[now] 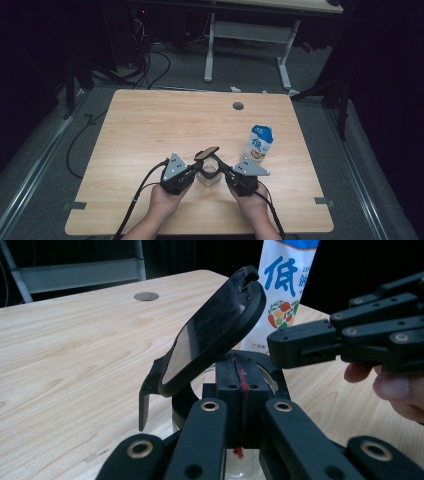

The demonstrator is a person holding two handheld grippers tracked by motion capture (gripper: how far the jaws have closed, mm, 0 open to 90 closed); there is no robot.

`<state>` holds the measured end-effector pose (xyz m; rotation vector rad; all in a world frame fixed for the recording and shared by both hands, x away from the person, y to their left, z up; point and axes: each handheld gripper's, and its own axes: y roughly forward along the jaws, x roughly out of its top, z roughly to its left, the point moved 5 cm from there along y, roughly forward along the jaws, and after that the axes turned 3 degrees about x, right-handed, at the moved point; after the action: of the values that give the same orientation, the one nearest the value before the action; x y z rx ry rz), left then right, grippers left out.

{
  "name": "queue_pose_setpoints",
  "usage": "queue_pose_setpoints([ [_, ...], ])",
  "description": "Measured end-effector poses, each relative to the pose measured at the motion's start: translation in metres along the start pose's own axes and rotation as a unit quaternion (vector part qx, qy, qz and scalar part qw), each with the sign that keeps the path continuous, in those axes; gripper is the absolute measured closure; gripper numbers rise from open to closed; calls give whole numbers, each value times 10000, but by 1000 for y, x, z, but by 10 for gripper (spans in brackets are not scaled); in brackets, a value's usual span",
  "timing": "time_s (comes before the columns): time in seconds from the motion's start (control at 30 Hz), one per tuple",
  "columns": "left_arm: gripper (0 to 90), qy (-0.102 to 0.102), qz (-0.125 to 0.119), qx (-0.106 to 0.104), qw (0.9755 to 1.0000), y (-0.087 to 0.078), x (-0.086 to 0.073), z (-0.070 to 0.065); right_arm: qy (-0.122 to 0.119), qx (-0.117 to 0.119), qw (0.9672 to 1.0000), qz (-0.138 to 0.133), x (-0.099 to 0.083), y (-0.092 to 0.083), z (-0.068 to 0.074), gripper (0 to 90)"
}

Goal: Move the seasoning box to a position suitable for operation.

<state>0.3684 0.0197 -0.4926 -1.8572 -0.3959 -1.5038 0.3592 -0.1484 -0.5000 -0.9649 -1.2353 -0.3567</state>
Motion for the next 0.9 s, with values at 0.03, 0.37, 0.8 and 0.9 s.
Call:
queue_pose_setpoints([
  [0.03,900,-4,-9,11,10000,0,0,1,-13,0,10000,-4,0,0,0,899],
  [0.37,900,-97,-115,123,9998,0,4,7,45,33,10000,14,-4,2,0,899],
  [0.8,900,-179,-194,333,9991,3,8,18,5,34,10000,-51,-5,2,1,900],
  [0.9,900,-171,-183,365,9990,3,9,20,-16,34,10000,-57,-6,2,1,900],
])
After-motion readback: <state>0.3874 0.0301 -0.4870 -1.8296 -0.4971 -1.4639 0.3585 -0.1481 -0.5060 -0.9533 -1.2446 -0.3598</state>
